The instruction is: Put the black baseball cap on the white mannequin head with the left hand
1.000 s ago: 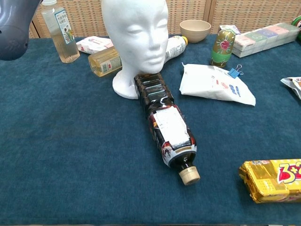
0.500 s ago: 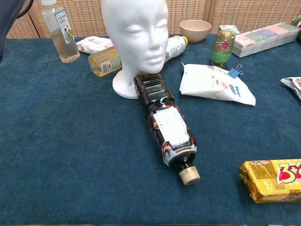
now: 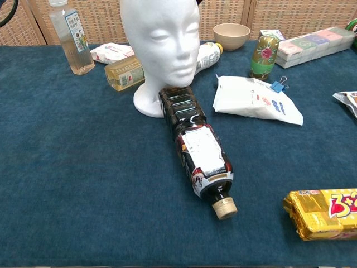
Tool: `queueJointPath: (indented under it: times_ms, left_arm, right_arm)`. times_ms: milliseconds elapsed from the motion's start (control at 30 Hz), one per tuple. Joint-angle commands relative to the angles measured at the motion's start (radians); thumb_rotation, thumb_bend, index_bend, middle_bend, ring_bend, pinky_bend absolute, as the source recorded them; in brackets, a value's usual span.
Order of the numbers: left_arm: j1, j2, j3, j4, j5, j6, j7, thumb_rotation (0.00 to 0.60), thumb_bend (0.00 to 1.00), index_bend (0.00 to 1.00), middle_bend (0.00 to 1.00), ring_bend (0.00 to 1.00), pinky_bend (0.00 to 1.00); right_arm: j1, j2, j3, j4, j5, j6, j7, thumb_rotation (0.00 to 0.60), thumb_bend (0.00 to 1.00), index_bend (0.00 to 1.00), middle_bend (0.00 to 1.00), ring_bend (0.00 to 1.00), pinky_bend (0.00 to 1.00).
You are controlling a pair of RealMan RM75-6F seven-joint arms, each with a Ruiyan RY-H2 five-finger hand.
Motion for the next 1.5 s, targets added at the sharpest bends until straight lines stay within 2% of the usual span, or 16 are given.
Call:
queueJointPath:
  times_ms: [33, 267, 600, 1500]
  left_arm:
    - [0.022, 0.023, 0.022, -0.051, 0.022, 0.007, 0.035, 0.6, 0.39, 0.81, 0.55, 0.47, 0.73]
    - [0.063, 0.06, 0.049, -0.139, 0.053, 0.017, 0.094, 0.6, 0.38, 0.81, 0.55, 0.47, 0.73]
    - [0.105, 0.089, 0.079, -0.19, 0.085, 0.01, 0.111, 0.6, 0.38, 0.81, 0.55, 0.47, 0.72]
    - [0.173, 0.043, 0.128, -0.061, 0.166, 0.049, -0.007, 0.6, 0.35, 0.81, 0.55, 0.47, 0.69]
  right_arm:
    - [0.0, 0.0, 0.0, -0.001, -0.001, 0.0, 0.0, 0.6, 0.15, 0.38, 0.41, 0.44, 0.46]
    - [-0.001, 0.001, -0.001, -0.001, 0.0, 0.001, 0.0, 0.6, 0.15, 0.38, 0.41, 0.44, 0.46]
    - [0.001, -0.002, 0.0, -0.001, 0.0, -0.001, -0.001, 0.6, 0.15, 0.38, 0.41, 0.44, 0.46]
    - [0.003, -0.004, 0.0, -0.004, 0.001, -0.004, -0.006, 0.6, 0.15, 0.38, 0.41, 0.44, 0.46]
